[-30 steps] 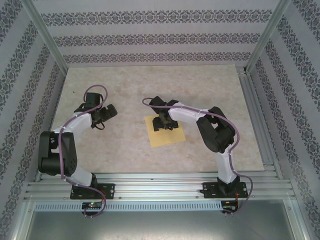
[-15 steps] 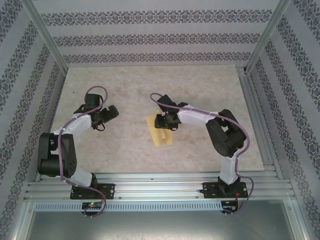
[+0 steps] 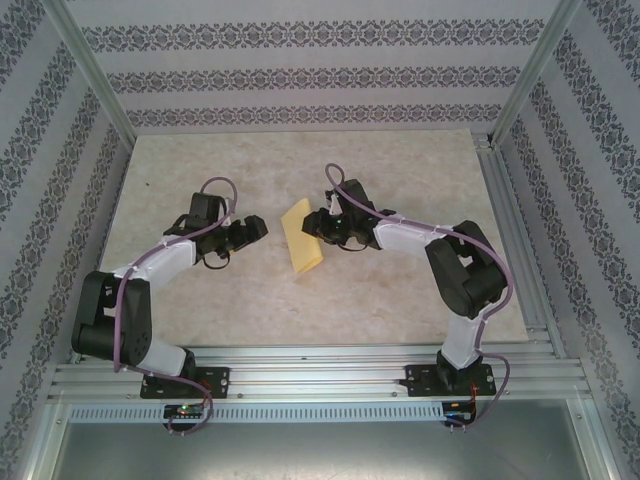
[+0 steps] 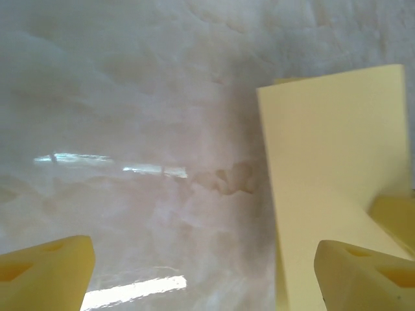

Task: Fold a paper plane with a square sheet of paper (pick it up from the middle)

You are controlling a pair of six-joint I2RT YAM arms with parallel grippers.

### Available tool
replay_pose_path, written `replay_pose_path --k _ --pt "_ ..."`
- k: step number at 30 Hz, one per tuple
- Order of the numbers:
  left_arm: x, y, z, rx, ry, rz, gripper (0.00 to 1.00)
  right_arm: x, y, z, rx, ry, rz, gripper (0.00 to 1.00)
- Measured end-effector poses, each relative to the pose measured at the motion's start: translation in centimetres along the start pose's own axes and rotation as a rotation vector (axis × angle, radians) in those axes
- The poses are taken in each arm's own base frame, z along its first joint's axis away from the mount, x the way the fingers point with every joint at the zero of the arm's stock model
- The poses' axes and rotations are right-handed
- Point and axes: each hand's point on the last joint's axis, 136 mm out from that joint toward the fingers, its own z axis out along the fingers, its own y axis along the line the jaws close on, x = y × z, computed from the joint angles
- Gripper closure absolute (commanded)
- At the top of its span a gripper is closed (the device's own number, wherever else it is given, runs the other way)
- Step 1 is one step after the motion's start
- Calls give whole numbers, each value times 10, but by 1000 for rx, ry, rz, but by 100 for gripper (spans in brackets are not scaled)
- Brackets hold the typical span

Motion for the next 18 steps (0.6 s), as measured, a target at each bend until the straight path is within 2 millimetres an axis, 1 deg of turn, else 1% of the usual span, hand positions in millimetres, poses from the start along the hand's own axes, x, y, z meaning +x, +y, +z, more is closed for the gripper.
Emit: replay_pose_path --k 4,9,13,18 --pt "19 -18 20 34 61 34 30 8 -24 10 45 26 32 67" --pt "39 -35 52 44 138 67 53 12 -49 14 87 36 61 67" --pt "45 -52 72 51 166 96 67 12 -59 12 104 34 76 66" --pt "45 -67 96 41 175 137 83 12 -61 12 105 29 77 65"
